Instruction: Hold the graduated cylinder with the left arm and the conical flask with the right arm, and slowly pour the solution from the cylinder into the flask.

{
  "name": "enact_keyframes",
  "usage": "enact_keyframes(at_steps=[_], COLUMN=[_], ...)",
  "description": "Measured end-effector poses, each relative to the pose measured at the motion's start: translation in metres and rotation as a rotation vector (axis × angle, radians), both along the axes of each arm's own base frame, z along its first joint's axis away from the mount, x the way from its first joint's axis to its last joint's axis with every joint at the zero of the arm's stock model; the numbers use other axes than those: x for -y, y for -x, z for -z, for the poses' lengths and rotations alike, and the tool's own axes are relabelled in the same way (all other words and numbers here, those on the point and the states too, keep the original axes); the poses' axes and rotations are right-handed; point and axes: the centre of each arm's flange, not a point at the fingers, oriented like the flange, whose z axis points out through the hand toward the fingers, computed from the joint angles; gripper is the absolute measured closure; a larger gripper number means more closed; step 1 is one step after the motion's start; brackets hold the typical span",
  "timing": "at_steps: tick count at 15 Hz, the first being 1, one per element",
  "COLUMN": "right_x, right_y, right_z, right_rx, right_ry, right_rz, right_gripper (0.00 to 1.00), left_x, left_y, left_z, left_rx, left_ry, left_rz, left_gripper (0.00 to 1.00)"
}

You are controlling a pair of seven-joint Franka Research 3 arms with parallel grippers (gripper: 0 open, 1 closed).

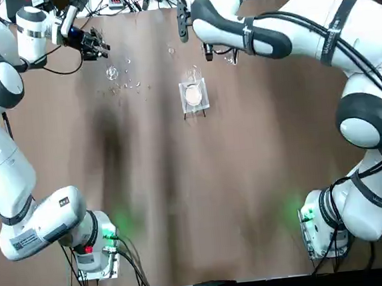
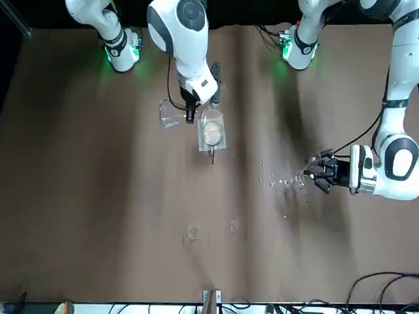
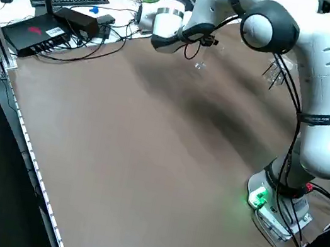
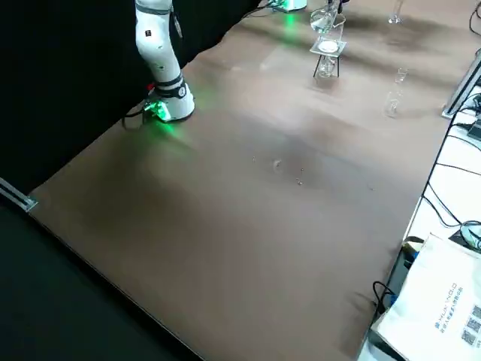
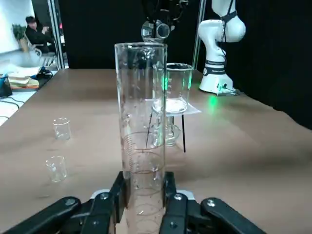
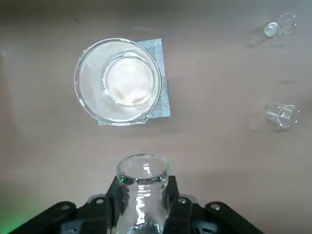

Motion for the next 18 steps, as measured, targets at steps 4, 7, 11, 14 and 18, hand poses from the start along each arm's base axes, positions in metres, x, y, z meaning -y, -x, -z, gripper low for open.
enact_keyframes(at_steps=[4,7,11,14,18], right_x=[-0.014,-0.024,-0.036,-0.04,-0.044], right_y=[0.004,0.008,0.015,0.018,0.021], right_z=[0.01,0.018,0.026,0.031,0.04], right_rx=[0.012,0.029,0.04,0.047,0.044], right_ry=[0.029,0.069,0.099,0.114,0.127], right_rz=[-0.021,-0.047,-0.069,-0.082,-0.082], right_gripper=[0.61,0.61,0.61,0.61,0.61], left_x=[-0.015,-0.027,-0.04,-0.044,-0.044], left_y=[0.005,0.009,0.015,0.017,0.017], left_z=[0.032,0.049,0.074,0.082,0.084], left_rx=[0.014,0.011,-0.011,-0.013,0.002], left_ry=[0.034,0.051,0.071,0.079,0.082], left_rz=[-0.006,-0.021,-0.041,-0.047,-0.045], left_gripper=[0.66,0.66,0.66,0.66,0.66])
